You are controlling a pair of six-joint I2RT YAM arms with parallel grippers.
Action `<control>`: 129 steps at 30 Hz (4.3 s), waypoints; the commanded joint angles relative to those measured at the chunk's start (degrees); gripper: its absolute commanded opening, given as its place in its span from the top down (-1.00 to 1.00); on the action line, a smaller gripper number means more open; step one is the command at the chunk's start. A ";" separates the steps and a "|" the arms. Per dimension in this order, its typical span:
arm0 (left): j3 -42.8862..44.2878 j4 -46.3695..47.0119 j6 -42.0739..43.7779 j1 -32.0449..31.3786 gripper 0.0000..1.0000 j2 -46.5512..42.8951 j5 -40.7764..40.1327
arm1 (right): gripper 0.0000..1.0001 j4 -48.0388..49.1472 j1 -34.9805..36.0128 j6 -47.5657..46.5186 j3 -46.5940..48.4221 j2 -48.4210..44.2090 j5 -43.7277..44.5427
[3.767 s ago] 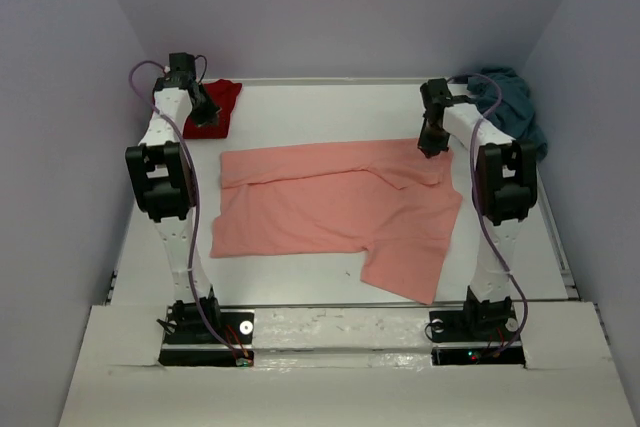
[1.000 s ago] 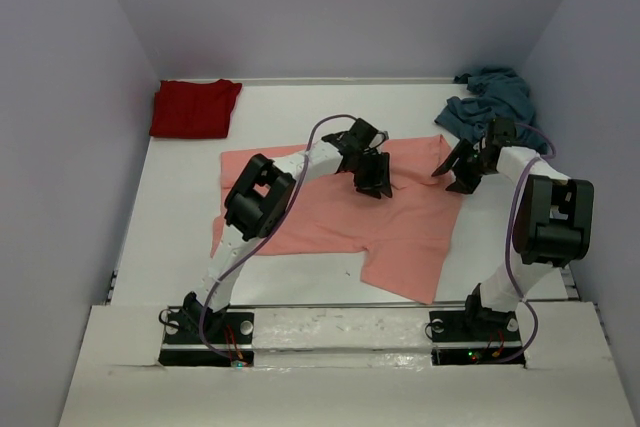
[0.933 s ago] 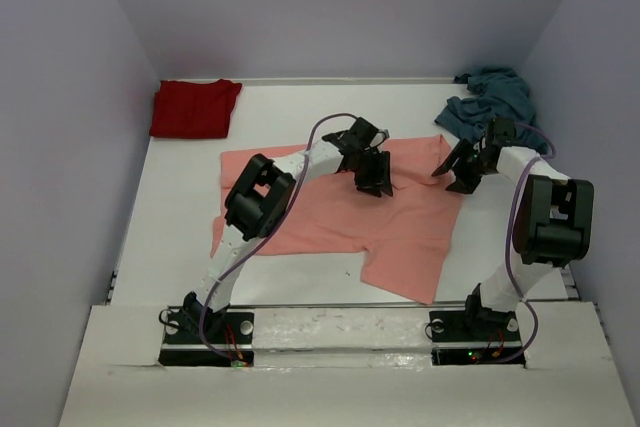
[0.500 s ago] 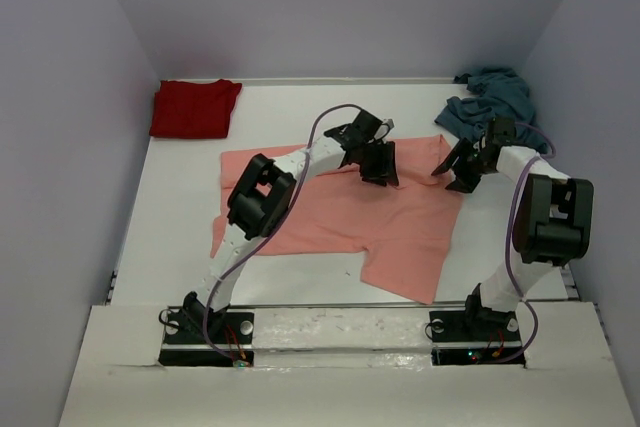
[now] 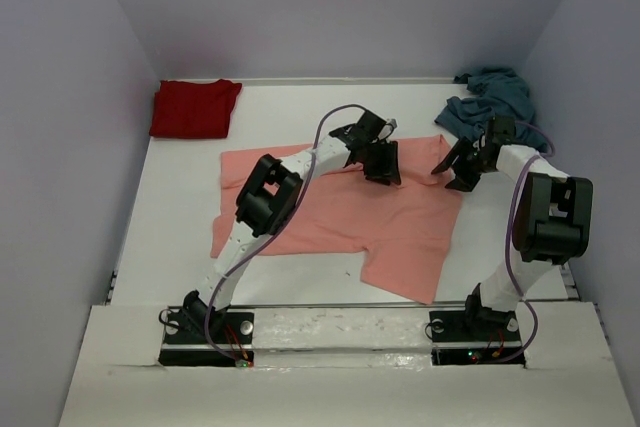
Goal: Fold and stack the t-shirts
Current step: Fold the tshirt
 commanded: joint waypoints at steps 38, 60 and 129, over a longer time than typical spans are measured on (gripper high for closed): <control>4.53 -6.08 -0.44 0.03 0.95 -3.33 4.37 | 0.10 2.32 -0.85 -1.41 1.08 1.52 1.10; 7.52 -7.49 -1.67 1.26 0.95 -3.86 7.27 | 1.00 1.89 -0.85 -0.79 2.39 1.79 0.75; 8.13 -10.83 -2.55 4.42 0.94 -4.65 13.86 | 0.17 2.15 -0.85 4.22 9.07 5.57 -3.56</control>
